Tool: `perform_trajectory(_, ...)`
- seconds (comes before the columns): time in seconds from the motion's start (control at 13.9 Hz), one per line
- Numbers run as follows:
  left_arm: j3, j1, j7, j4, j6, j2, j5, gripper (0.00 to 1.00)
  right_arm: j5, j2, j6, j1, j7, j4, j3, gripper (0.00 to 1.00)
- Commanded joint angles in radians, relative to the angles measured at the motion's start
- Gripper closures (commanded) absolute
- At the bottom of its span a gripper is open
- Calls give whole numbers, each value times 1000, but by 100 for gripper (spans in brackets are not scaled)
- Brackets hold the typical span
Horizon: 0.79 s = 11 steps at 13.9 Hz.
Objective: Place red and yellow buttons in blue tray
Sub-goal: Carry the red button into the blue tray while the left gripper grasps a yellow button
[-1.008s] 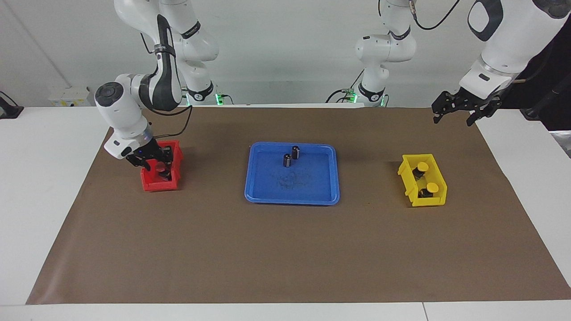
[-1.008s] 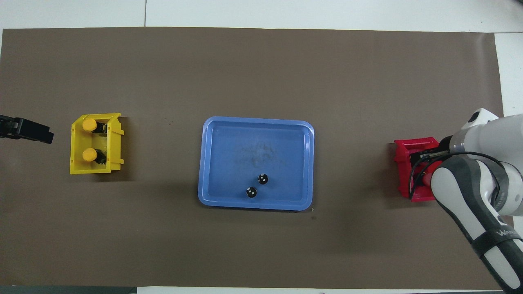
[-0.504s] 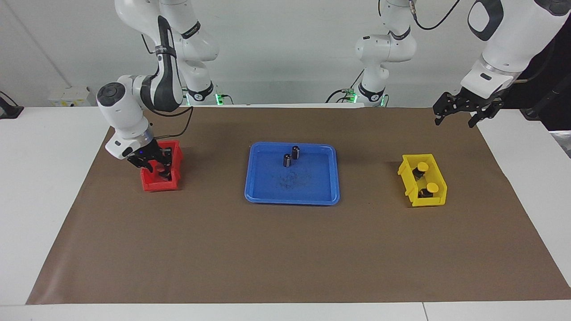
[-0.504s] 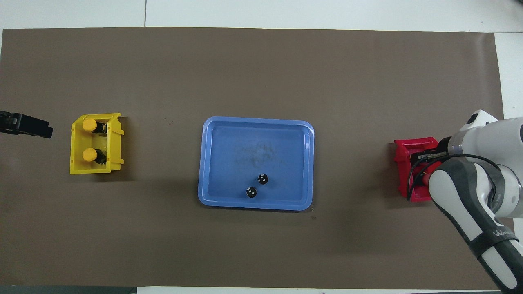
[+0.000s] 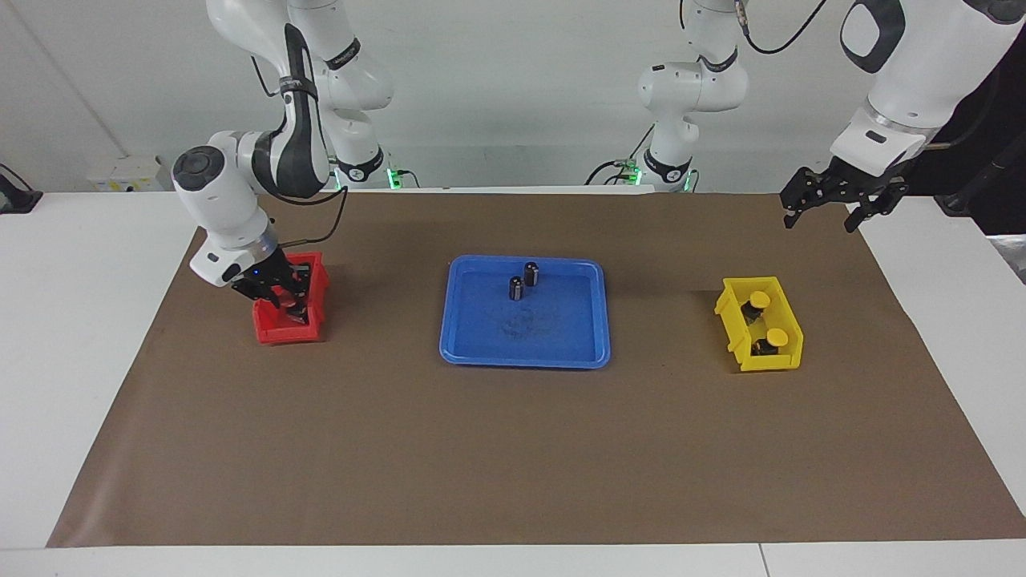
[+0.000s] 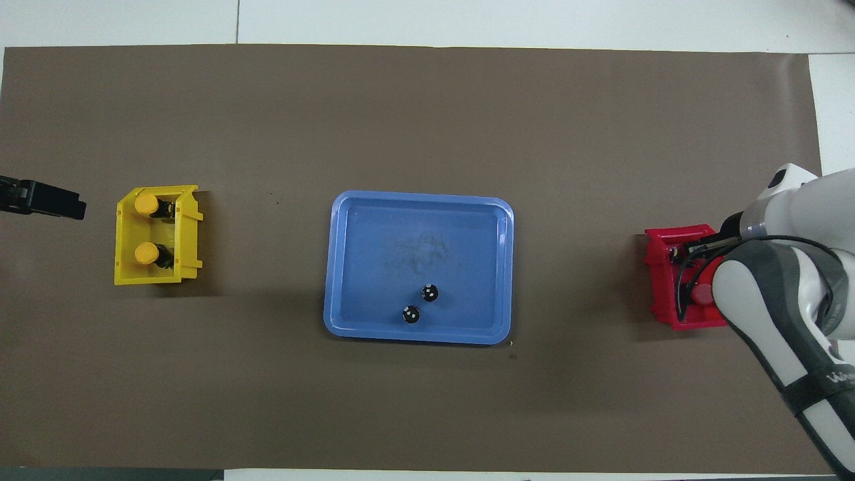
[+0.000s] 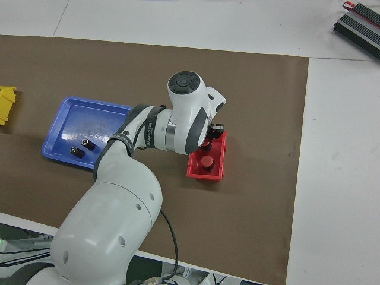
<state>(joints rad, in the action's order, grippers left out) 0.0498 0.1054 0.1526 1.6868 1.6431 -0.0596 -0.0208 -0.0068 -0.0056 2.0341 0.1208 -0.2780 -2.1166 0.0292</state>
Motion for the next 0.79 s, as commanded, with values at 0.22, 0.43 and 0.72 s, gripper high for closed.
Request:
perform_trajectory(0.22, -4, -44, -8, 266, 303, -26, -2, 13, 14, 122, -331, -139, 187, 415, 12, 79)
perform_trajectory(0.43, -5, -44, -11, 300, 382, 58, 7, 22, 34, 154, -258, -341, 541, 468, 12, 80)
perform_trajectory(0.72, -5, -43, -51, 306, 510, 164, 16, 24, 44, 269, -63, -575, 920, 465, 12, 80)
